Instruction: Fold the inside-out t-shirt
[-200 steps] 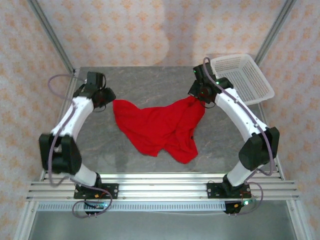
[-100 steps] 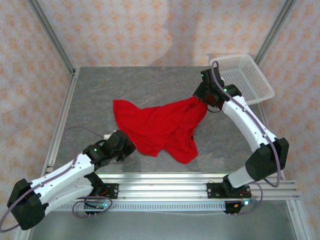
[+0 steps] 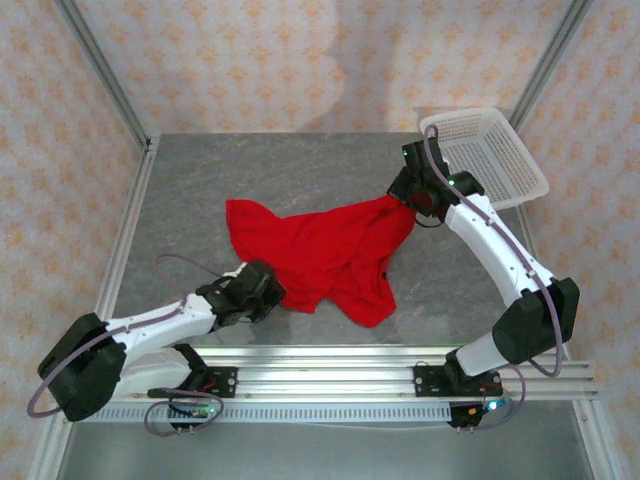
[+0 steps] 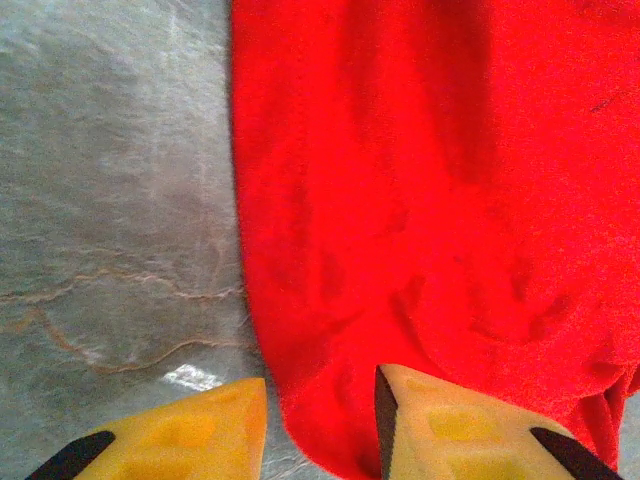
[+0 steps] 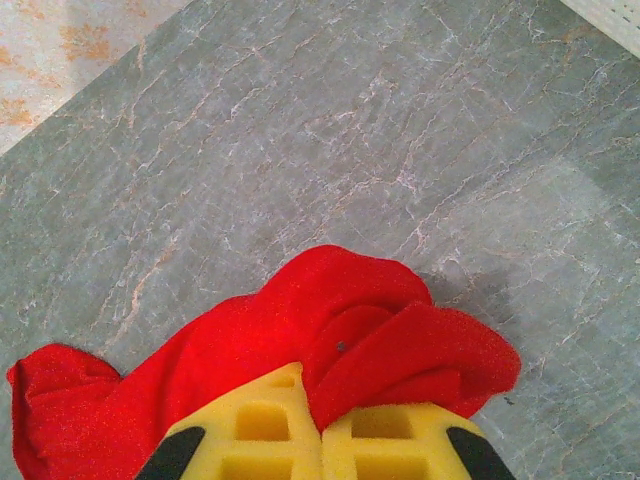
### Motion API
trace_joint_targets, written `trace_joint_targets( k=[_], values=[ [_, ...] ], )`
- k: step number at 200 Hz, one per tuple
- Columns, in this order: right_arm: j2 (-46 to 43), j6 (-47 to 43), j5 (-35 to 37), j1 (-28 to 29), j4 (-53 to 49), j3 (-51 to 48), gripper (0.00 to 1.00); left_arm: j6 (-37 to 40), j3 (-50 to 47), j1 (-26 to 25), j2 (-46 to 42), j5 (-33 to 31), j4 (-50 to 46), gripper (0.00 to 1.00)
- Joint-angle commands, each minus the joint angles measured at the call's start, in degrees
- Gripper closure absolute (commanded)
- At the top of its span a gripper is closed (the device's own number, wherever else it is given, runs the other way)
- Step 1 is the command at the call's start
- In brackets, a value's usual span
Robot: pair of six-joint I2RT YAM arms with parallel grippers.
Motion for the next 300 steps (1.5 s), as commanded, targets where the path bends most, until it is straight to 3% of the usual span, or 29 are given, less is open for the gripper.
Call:
trace_joint_targets(
  k=[1,47,88,119,170,300],
  values=[
    [-2.1,-0.1,1.8,0.0,-0.5,0.9,1.0,-1.1,2.1,-0.5,2.0,-0.1,2.8,0.66],
    [-2.1,-0.2,2.1,0.1,-0.9,1.1,1.0,-1.1,4.4,-0.5,6.4,1.2,-0.1,0.66],
    [-2.7,-0.7,2.9,0.1,-1.2,0.8,1.0,-0.7,4.7,-0.5,0.6,-4.0,-10.5,0.66],
    [-2.4,-0.2,2.3,0.0,-0.7,0.4,1.0,-2.9,1.8,-0.5,-0.8,-0.7,-5.2,0.65],
    [-2.5,-0.4,2.2,0.1,-1.4,1.0,1.0,-3.3,3.9,-0.5,7.0,3.2,-1.9,0.64],
    [-2.8,-0.9,2.3,0.0,-0.6,-0.4,1.0,-2.4,2.8,-0.5,6.6,-2.2,3.6,0.75]
  ],
)
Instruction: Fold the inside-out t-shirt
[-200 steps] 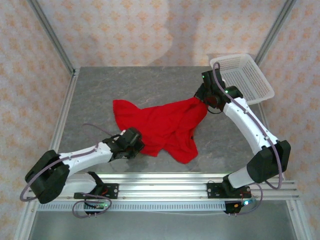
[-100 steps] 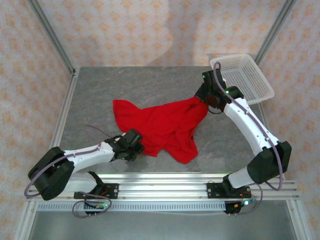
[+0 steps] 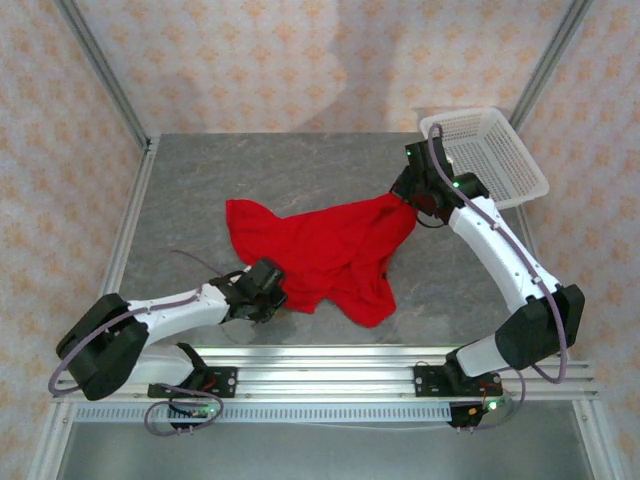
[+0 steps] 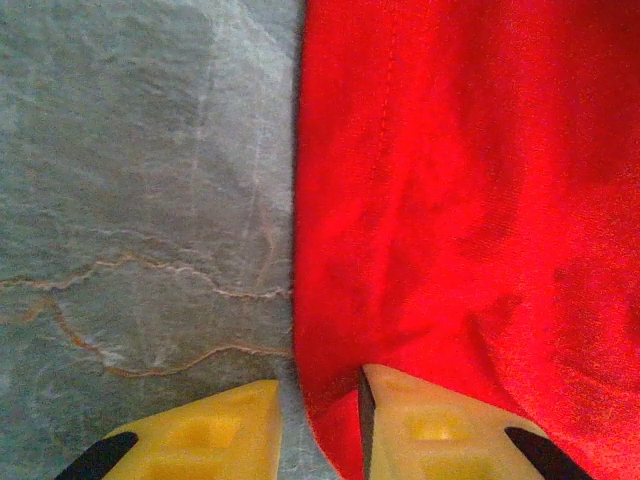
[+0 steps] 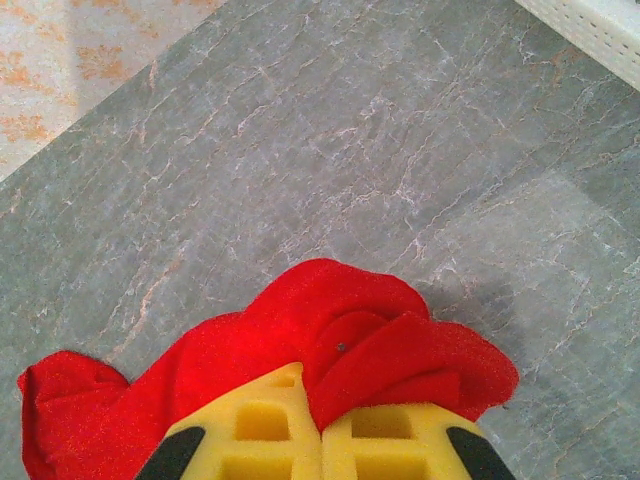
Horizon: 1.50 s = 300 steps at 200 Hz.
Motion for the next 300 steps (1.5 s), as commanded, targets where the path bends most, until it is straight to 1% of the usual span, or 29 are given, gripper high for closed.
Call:
trace_joint_targets(
  k=[1,20,69,86,114,127,156,178,193,204,217,234,245,258,268,273,286,293,300],
  values=[
    [-1.0,-0.7,1.3,0.0,-0.5,-0.4,1.0,0.0,-0.3,-0.4,-0.7,-4.1,6.6,0.75],
    [-1.0,-0.7,1.0,0.1,-0.4,-0.7,1.0,0.0,-1.0,-0.4,-1.2,-4.2,7.9,0.76],
    [-1.0,-0.8,0.5,0.1,-0.3,-0.8,1.0,-0.4,-1.6,-0.4,-1.8,-5.6,7.0,0.74],
    [-1.0,-0.9,0.5,0.0,-0.4,-0.6,1.0,-0.6,-1.7,-0.4,-1.2,-5.3,7.0,0.73],
    [-1.1,-0.8,0.6,0.1,-0.4,-0.6,1.0,-0.2,-0.6,-0.4,0.8,-5.2,4.0,0.73],
    [-1.2,-0.8,0.6,0.0,-0.5,-0.6,1.0,-0.1,-0.5,-0.4,1.6,-4.8,4.6,0.74],
    [-1.3,-0.8,0.8,0.0,-0.8,-0.3,1.0,-0.2,-0.1,-0.4,3.2,-4.3,5.7,0.83],
    [-1.5,-0.9,0.8,0.0,-1.4,0.2,1.0,-0.2,0.1,-0.5,2.5,-4.6,5.8,1.0],
    [-2.2,-0.7,0.9,0.1,-2.3,0.8,1.0,1.0,0.7,-0.4,-0.9,-6.1,3.6,1.0],
    [-3.5,-0.7,1.2,0.0,-3.1,1.4,1.0,3.7,2.4,-0.3,-6.1,-8.9,-1.4,1.0],
    [-6.3,-1.2,3.7,0.0,-3.8,3.1,1.0,8.9,7.2,0.4,-15.2,-16.4,-11.5,1.0],
    [-11.2,-3.3,8.9,-0.1,-4.1,8.8,1.0,21.4,18.9,3.1,-27.2,-28.5,-23.2,1.0],
    [-14.3,-5.2,12.3,-0.1,-2.8,14.3,1.0,30.8,30.0,6.1,-31.2,-36.3,-28.9,1.0],
    [-17.6,-6.9,16.6,-0.1,-0.5,19.9,1.0,41.0,43.7,9.9,-31.4,-43.2,-33.2,1.0],
    [-19.3,-7.3,19.9,0.0,1.4,22.5,1.0,46.6,53.4,11.9,-29.4,-46.3,-35.0,1.0],
    [-20.0,-7.7,20.4,-0.1,2.6,22.9,1.0,49.0,57.3,12.4,-28.2,-47.1,-35.2,1.0],
    [-21.5,-8.8,18.0,-0.1,6.2,20.9,1.0,55.1,64.9,12.6,-24.9,-47.1,-34.0,1.0],
    [-21.6,-9.0,15.8,0.0,7.2,20.1,1.0,56.9,67.8,12.6,-23.4,-46.8,-33.0,1.0],
    [-21.1,-9.8,14.0,-0.1,6.5,21.3,1.0,58.3,70.2,12.6,-22.2,-46.4,-32.0,1.0]
  ],
)
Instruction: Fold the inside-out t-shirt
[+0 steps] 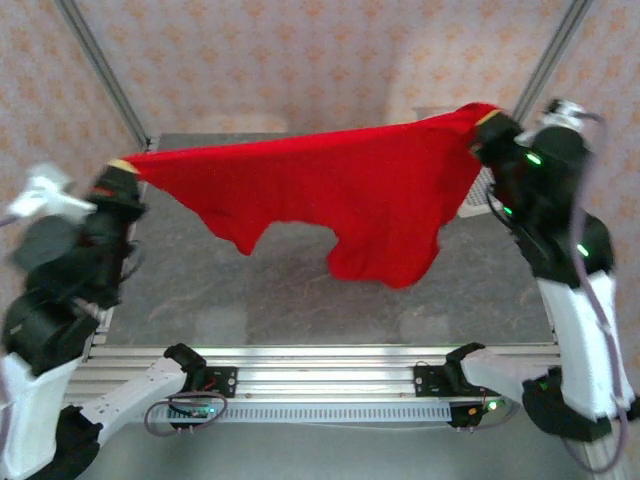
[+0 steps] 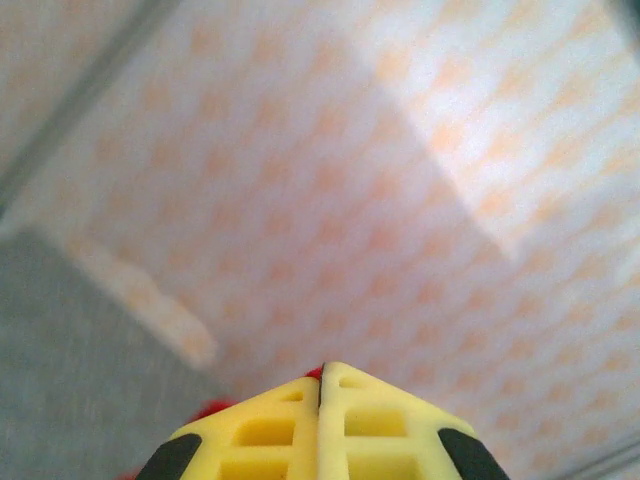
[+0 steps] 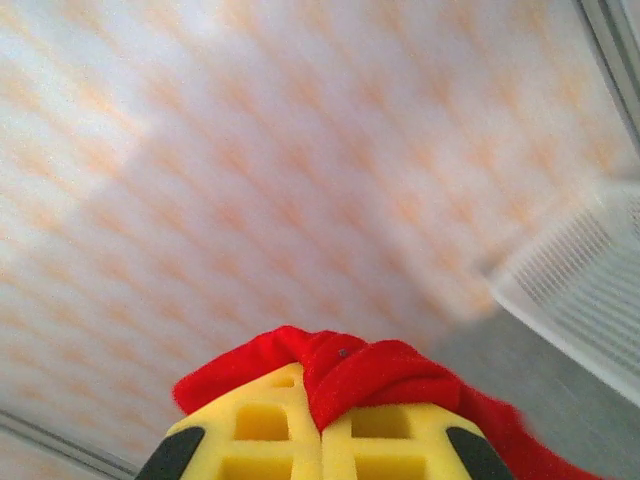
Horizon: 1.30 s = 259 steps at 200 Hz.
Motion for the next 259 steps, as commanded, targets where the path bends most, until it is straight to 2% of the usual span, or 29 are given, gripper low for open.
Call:
trace_joint_targets(
  k=[1,27,44,57,75,110,121,134,173,206,234,259],
  values=[
    [0.7,-3.7,1.3,-0.2,2.2,-0.1,1.0,15.7,5.8,0.7,6.1,-8.7,-7.5,1.0],
    [2.9,-7.6,0.3,-0.2,-0.1,8.9,1.0,19.2,13.1,0.7,10.9,-7.2,-5.8,1.0],
    [3.7,-8.4,-5.3,-0.2,5.0,10.1,1.0,20.8,15.1,0.8,13.3,-4.8,-3.4,1.0],
    [5.7,-8.1,-9.3,-0.2,7.4,11.8,1.0,23.0,15.6,1.0,15.0,-1.4,-0.7,1.0],
    [10.4,-9.2,-10.4,-0.2,6.4,18.3,1.0,26.8,17.9,1.3,17.5,4.6,2.0,1.0],
    [13.4,-12.7,-10.5,-0.2,5.2,29.4,1.0,23.7,29.2,1.3,20.5,8.4,1.3,1.0],
    [13.3,-14.9,-10.2,-0.2,3.4,32.3,1.0,22.3,30.6,1.3,20.0,9.0,2.0,1.0],
    [12.6,-13.2,-8.2,-0.2,-0.9,35.6,1.0,20.8,30.5,1.3,18.7,9.7,2.3,1.0],
    [4.9,-11.2,-15.2,-0.2,-3.6,33.1,1.0,22.9,28.0,1.3,14.4,15.5,-2.4,1.0],
    [1.6,-10.1,-19.5,-0.2,-2.4,30.9,1.0,29.9,26.4,1.3,11.0,20.7,-1.7,1.0],
    [5.0,-8.2,-17.4,-0.2,-3.7,35.6,1.0,33.0,30.5,1.3,11.9,21.3,-2.8,1.0],
    [8.7,-7.8,-16.8,-0.2,-4.9,37.0,1.0,35.9,33.1,1.3,13.6,17.3,-4.4,1.0]
  ],
)
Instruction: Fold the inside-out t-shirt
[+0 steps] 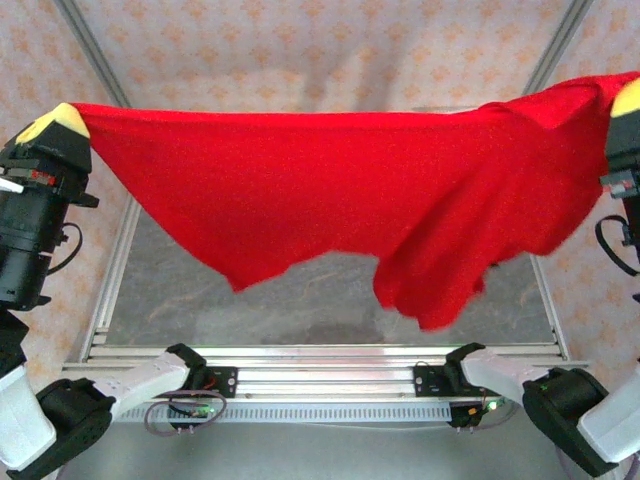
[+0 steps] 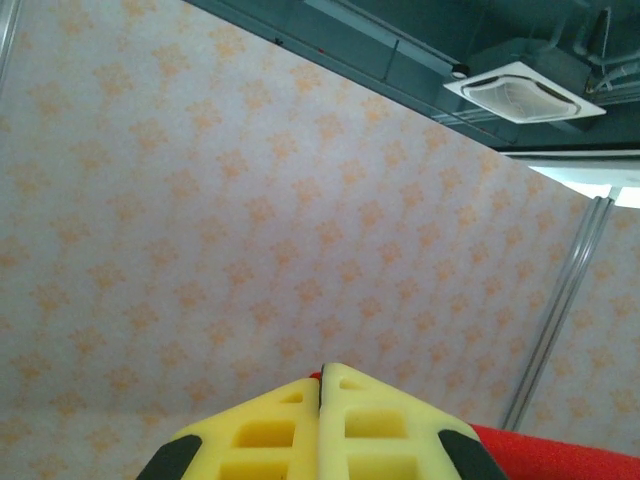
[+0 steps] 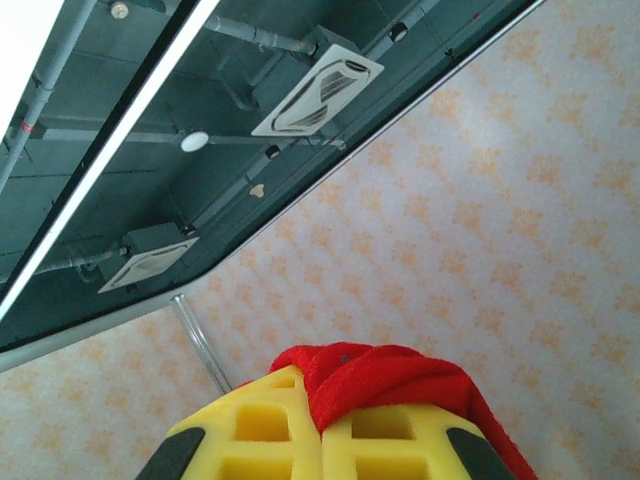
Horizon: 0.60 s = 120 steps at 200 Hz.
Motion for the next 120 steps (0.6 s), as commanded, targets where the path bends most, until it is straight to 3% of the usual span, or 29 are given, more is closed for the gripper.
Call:
trace_joint_targets(
  k=[1,38,60,78,99,120],
  values=[
    [5.1,1.2,0.1,-0.3,-0.7,0.9,1.0,5.2,2.4,0.5,0.9,-2.7,-1.1,1.0],
    [10.3,-0.4,-0.7,-0.3,3.0,-1.1,1.0,6.4,1.1,0.5,4.4,-9.5,1.6,1.0],
    [16.9,-3.6,-1.6,-0.3,8.6,-1.7,1.0,11.3,2.0,0.6,10.9,-12.2,6.2,1.0],
    [26.7,-4.8,-1.7,-0.3,8.6,7.0,1.0,14.3,7.1,2.5,18.7,-13.7,8.4,1.0],
    [37.5,-5.5,-1.3,-0.3,10.6,22.7,1.0,11.5,14.5,6.8,26.0,-10.7,9.7,1.0],
    [39.7,-4.3,-0.3,-0.3,22.0,23.4,1.0,9.4,15.6,9.7,28.0,-7.0,17.0,1.0]
  ],
)
